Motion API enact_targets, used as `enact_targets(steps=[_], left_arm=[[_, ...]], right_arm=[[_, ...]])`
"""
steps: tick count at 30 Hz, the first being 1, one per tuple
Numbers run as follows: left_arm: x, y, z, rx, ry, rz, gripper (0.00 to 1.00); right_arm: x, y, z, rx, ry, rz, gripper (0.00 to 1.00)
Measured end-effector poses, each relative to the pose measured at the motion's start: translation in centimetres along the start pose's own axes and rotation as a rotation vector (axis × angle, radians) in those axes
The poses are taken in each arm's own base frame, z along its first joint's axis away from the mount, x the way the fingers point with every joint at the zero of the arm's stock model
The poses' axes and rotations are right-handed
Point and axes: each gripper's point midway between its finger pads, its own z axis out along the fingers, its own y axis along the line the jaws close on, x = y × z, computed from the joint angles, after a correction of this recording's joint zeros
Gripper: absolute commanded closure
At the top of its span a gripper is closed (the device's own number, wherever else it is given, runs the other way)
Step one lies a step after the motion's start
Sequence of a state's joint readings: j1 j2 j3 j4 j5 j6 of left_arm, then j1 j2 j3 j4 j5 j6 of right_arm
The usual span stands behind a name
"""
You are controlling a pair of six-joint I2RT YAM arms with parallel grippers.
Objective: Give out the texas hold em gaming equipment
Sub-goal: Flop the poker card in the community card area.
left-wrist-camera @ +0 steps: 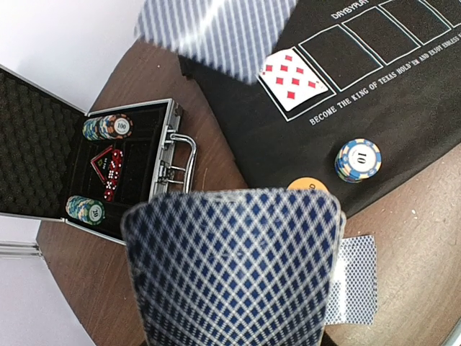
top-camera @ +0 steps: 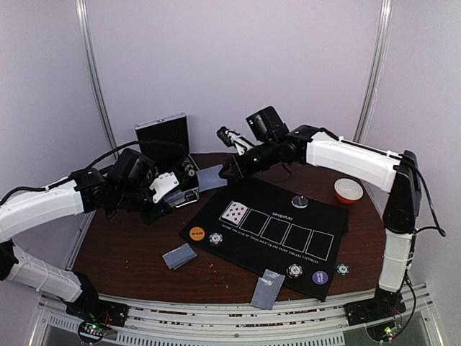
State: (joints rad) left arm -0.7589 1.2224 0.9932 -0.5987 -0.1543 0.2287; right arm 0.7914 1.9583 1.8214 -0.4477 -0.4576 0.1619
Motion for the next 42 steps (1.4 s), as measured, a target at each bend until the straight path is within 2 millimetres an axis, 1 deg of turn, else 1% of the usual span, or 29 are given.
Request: enact_targets(steps=[3, 4, 6, 8, 10, 12, 14, 15, 18, 20, 22, 24, 28, 31, 33, 36, 40, 42], left_arm=[[0.2, -0.1, 0.1, 0.000, 0.005, 0.000, 0.63], [0.2, -0.1, 0.1, 0.000, 0.006, 0.000, 0.63], [0.2, -0.1, 0.1, -0.001, 0.005, -0.003, 0.63], [0.2, 0.0, 0.1, -0.002, 0.005, -0.004, 0.63], [0.2, 0.0, 0.1, -0.003, 0.004, -0.005, 0.63], [0.2, 0.0, 0.1, -0.003, 0.002, -0.006, 0.63], [0.1, 0.0, 0.0, -0.004, -0.001, -0.007, 0.63], [0.1, 0.1, -0.1, -0.006, -0.003, -0.008, 0.63], [0.0, 0.1, -0.2, -0.008, -0.010, -0.009, 0.63], [0.0, 0.2, -0.4, -0.010, -0.015, -0.010, 0.63], [0.0, 0.2, -0.5, -0.012, -0.017, -0.010, 0.63], [0.0, 0.2, -0.5, -0.013, -0.016, -0.010, 0.63], [0.0, 0.2, -0.5, -0.013, -0.016, -0.010, 0.63], [0.0, 0.2, -0.5, -0.013, -0.016, -0.010, 0.63], [0.0, 0.2, -0.5, -0.013, -0.016, -0.010, 0.63], [0.0, 0.2, -0.5, -0.013, -0.016, -0.010, 0.63], [0.0, 0.2, -0.5, -0.014, -0.016, -0.010, 0.63], [0.0, 0.2, -0.5, -0.014, -0.016, -0.010, 0.63]], right_arm=[[-0.2, -2.4, -3.4, 0.200, -0.014, -0.060, 1.00], [-0.2, -3.7, -4.9, 0.301, -0.016, -0.084, 1.00], [0.3, -5.8, -6.5, 0.447, 0.005, -0.123, 1.00], [1.6, -8.3, -7.5, 0.617, 0.060, -0.168, 1.00], [3.3, -10.4, -7.6, 0.764, 0.146, -0.228, 1.00], [5.1, -11.9, -6.9, 0.879, 0.242, -0.302, 1.00], [7.1, -13.0, -5.6, 0.972, 0.348, -0.378, 1.00], [8.5, -13.6, -4.7, 1.014, 0.417, -0.419, 1.00], [11.9, -14.6, -2.2, 1.068, 0.577, -0.505, 1.00], [14.2, -14.5, -0.7, 1.069, 0.663, -0.563, 1.00], [15.5, -14.1, 0.0, 1.054, 0.711, -0.592, 1.00], [16.4, -13.4, 0.6, 1.017, 0.743, -0.598, 1.00], [17.3, -12.0, 2.0, 0.946, 0.754, -0.564, 1.00], [18.1, -11.6, 2.4, 0.897, 0.769, -0.530, 1.00], [18.4, -11.4, 2.6, 0.878, 0.769, -0.514, 1.00], [18.6, -10.8, 3.1, 0.838, 0.764, -0.483, 1.00], [18.2, -10.2, 3.9, 0.797, 0.740, -0.448, 1.00], [18.4, -10.1, 4.0, 0.783, 0.743, -0.440, 1.00]])
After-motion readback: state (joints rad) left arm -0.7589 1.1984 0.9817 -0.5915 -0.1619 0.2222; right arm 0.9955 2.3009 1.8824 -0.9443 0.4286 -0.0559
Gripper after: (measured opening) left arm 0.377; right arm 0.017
